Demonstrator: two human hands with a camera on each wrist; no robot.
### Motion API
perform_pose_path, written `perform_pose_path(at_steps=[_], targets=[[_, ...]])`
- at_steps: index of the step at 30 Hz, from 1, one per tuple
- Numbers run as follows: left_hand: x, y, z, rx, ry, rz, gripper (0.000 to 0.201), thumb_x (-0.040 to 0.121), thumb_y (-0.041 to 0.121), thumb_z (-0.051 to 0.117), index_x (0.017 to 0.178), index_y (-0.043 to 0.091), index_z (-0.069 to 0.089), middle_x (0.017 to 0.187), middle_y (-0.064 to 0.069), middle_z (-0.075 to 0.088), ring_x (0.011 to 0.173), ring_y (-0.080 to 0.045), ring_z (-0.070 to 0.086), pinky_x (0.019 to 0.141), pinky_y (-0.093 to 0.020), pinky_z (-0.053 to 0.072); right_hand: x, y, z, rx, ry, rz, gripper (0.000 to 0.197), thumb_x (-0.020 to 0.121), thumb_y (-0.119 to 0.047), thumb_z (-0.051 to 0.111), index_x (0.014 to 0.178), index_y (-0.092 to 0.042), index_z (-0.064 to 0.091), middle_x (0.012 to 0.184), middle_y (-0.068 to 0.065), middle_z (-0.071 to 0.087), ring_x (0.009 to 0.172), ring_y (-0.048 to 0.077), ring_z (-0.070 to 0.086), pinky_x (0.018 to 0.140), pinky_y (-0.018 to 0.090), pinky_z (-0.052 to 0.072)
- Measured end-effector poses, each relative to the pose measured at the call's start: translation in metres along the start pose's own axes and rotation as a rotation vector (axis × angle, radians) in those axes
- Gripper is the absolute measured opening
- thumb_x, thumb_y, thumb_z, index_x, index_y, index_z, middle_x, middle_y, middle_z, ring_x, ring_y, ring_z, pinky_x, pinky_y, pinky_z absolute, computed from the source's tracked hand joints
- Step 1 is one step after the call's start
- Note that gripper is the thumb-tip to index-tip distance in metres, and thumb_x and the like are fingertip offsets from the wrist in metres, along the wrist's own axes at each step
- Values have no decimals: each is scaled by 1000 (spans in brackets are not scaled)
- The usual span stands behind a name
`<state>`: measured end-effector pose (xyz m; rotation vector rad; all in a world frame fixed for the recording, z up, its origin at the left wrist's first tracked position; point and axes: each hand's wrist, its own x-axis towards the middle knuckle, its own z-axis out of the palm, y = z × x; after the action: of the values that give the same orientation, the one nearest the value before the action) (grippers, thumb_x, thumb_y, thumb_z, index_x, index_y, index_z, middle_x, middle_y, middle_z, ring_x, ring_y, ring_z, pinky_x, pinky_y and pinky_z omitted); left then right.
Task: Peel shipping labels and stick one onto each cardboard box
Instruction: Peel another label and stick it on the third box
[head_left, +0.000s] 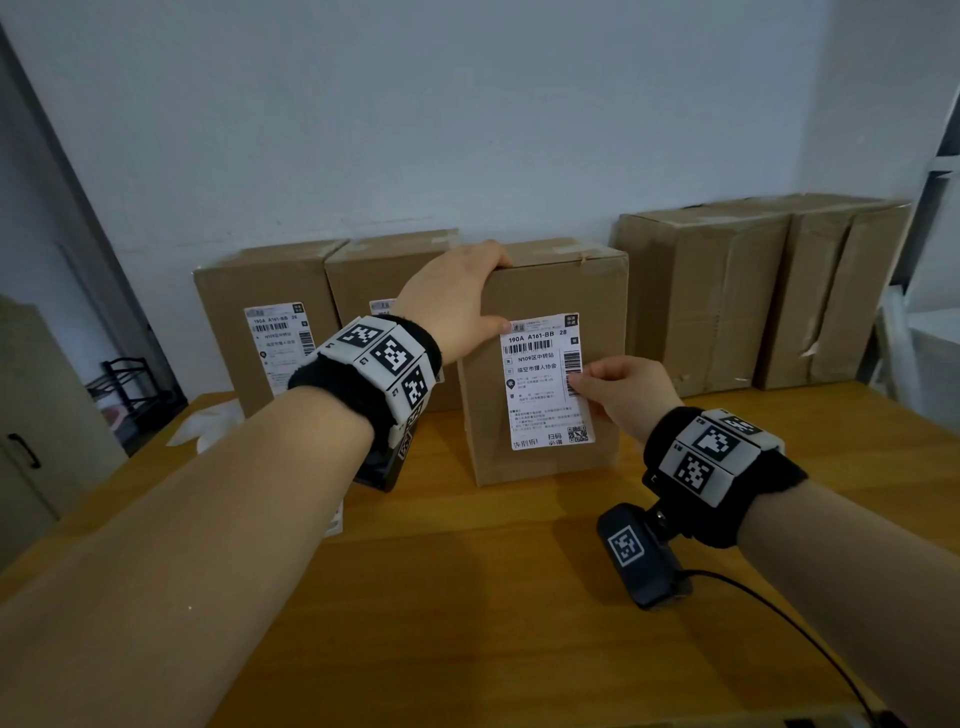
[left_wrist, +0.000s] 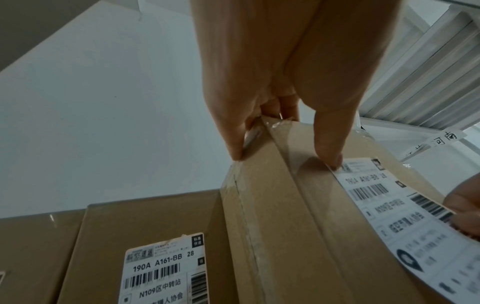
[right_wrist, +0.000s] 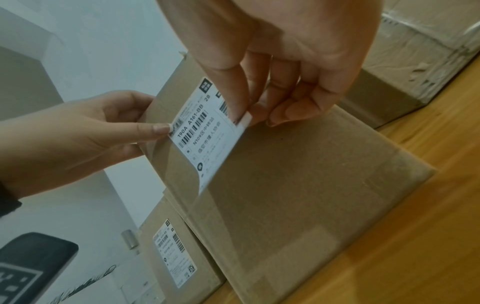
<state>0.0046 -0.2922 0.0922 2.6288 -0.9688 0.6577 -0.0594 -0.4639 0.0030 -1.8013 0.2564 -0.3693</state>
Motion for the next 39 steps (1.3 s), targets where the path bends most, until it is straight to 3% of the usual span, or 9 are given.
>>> perform_pose_path(at_steps=[7,17,24,36,39], targets=[[0,1,0,10,-1,-1,52,80,31,70,125,20,48,123,1,55,110,-16,51,88,-24,35,1,1,2,-14,14,-4,13,88,-16,62,76,-15,65,83,0,69,75,9,64,67,21,52],[1,-1,2,16,3,-8,52,79,32,70,125,21,48,122,1,56,109,-17,52,90,-30,40,3,4,4,-38,43,-30,15,87,-16,63,72,-16,65,85,1,71,85,18,68,80,35,56],[1,0,2,21,3,-11,52,79,32,71,124,21,48,121,1,55,108,-18,52,88,-28,39,5,5,6,-112,98,-71,12,87,-19,64,75,-18,65,87,0,71,83,16,68,80,37,57],[1,1,2,18,17,-14,51,78,31,72,123,21,49,121,1,56,108,-18,53,86,-28,39,6,1,10,-270,152,-95,15,85,-25,66,74,-14,64,79,-4,66,74,13,64,64,26,54],[1,1,1,16,21,-14,51,78,31,72,123,21,49,121,1,56,107,-18,53,88,-29,41,7,0,11,-317,155,-102,17,84,-26,66,77,-11,65,77,-6,64,67,8,61,55,20,49]])
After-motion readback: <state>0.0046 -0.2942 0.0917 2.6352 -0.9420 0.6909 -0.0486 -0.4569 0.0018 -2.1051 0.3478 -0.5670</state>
